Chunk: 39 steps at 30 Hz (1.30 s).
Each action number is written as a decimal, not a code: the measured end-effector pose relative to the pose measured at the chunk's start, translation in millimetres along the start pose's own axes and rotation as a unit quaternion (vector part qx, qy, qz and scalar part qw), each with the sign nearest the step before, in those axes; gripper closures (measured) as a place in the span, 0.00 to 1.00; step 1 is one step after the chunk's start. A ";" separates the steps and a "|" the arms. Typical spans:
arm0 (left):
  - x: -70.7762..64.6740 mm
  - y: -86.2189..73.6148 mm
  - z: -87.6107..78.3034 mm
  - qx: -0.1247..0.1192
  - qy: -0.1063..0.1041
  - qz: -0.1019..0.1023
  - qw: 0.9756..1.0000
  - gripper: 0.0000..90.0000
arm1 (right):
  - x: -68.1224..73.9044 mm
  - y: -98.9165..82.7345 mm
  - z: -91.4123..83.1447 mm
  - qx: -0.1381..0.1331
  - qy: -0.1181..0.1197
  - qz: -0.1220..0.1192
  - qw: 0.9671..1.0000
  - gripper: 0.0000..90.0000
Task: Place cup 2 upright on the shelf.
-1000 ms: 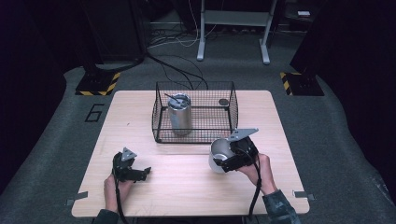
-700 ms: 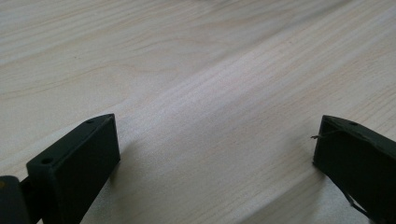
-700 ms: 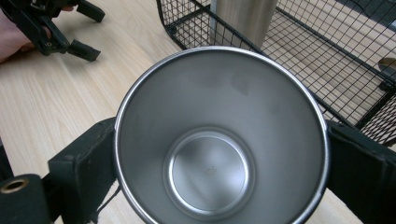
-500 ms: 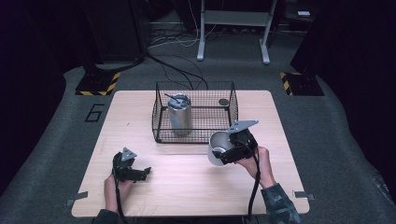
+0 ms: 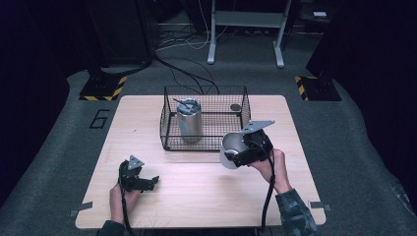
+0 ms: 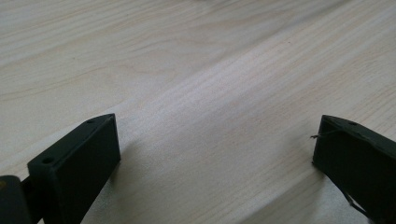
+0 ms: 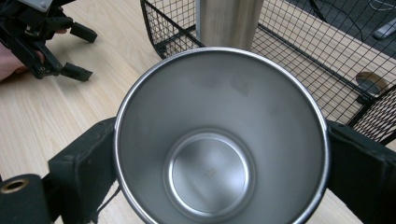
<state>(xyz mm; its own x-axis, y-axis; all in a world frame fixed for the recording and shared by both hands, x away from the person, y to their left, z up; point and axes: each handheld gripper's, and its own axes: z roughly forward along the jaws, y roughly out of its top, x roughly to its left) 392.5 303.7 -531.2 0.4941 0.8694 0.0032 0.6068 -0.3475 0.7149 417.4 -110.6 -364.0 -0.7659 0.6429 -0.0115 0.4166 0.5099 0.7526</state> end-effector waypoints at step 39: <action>0.6 0.1 -0.1 0.000 0.004 0.005 1.000 0.00 | -19.2 58.2 5.4 0.001 -0.026 0.002 1.000 0.06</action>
<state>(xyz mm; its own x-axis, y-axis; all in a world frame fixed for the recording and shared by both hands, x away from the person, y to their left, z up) 392.8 304.2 -531.0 0.4955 0.8684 0.0164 0.6013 -0.3566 0.7150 458.9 -90.2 -323.6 -0.7379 0.6737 -0.0417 0.4209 0.5076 0.7518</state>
